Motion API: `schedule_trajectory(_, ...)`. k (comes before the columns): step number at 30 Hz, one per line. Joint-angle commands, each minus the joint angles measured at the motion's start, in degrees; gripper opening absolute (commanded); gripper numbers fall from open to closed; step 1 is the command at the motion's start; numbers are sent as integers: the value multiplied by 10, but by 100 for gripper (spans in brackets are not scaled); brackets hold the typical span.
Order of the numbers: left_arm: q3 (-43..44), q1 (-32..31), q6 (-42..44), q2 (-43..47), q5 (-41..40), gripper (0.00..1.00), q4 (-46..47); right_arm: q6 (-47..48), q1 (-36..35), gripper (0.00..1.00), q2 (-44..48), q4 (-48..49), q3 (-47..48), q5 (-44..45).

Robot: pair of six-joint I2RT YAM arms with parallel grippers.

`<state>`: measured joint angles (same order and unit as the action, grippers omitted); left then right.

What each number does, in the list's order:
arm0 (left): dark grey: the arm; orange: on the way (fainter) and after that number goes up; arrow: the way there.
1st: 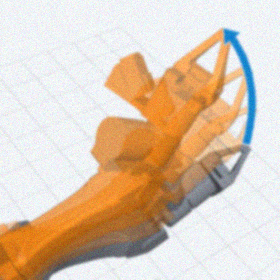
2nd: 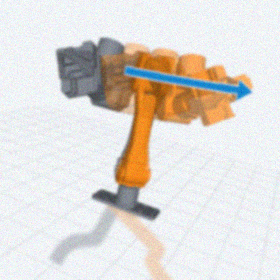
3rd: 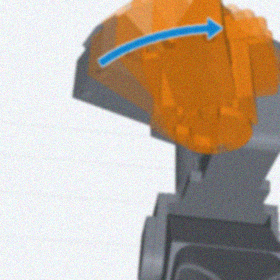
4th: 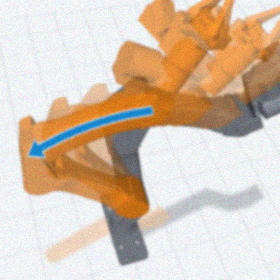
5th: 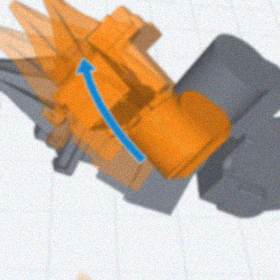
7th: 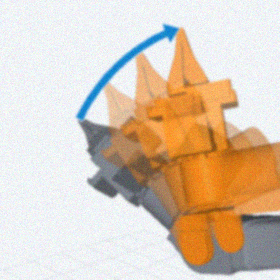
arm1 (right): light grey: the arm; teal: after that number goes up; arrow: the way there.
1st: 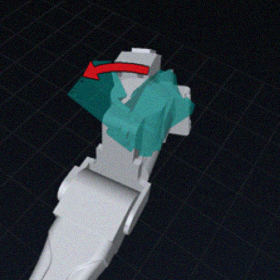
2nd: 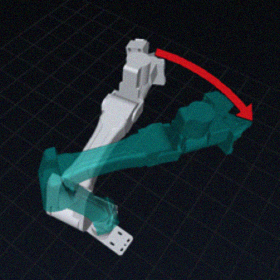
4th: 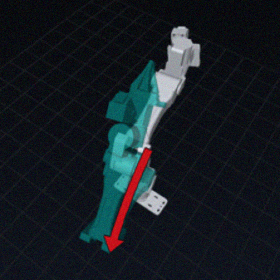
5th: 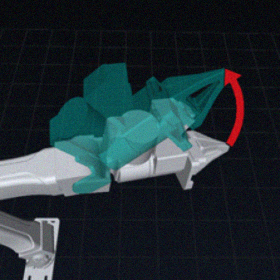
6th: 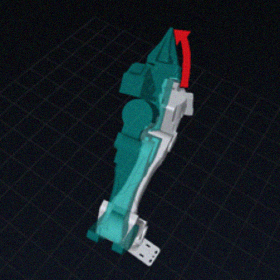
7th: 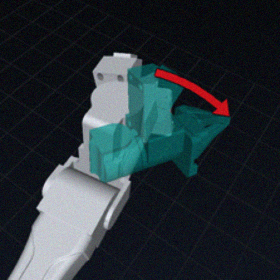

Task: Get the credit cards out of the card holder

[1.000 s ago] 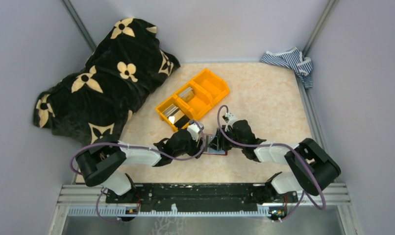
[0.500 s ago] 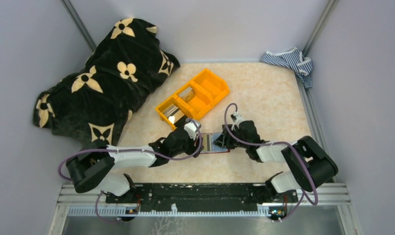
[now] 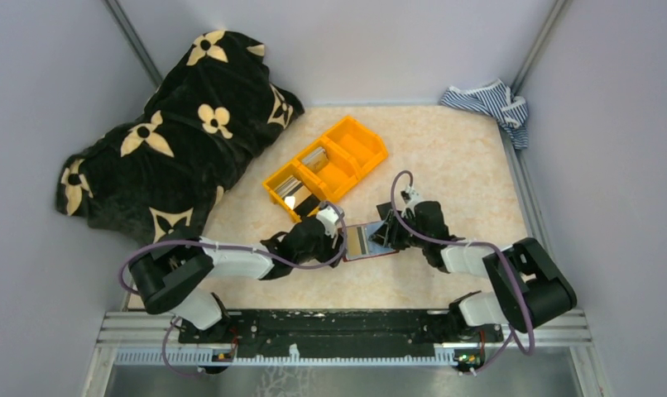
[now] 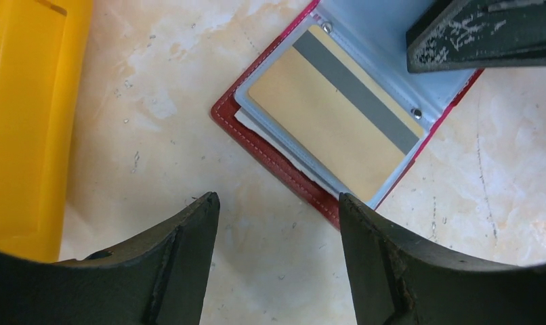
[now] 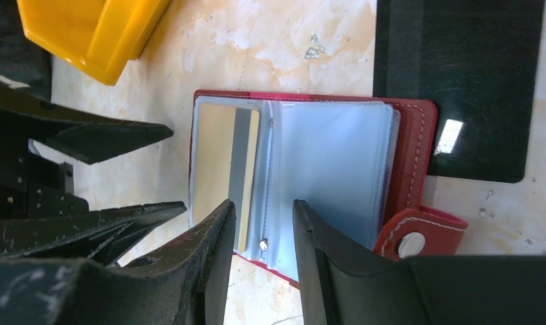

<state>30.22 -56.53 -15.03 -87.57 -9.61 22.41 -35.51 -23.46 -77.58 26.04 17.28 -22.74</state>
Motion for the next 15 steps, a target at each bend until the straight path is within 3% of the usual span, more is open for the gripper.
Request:
schedule_trajectory(1,28,-1,-15,-22,7,71,39,35,-10,39,34,-36,12,-7)
schedule_trajectory(15,62,1,-10,-41,9,69,2,55,-18,40,53,-57,32,-15)
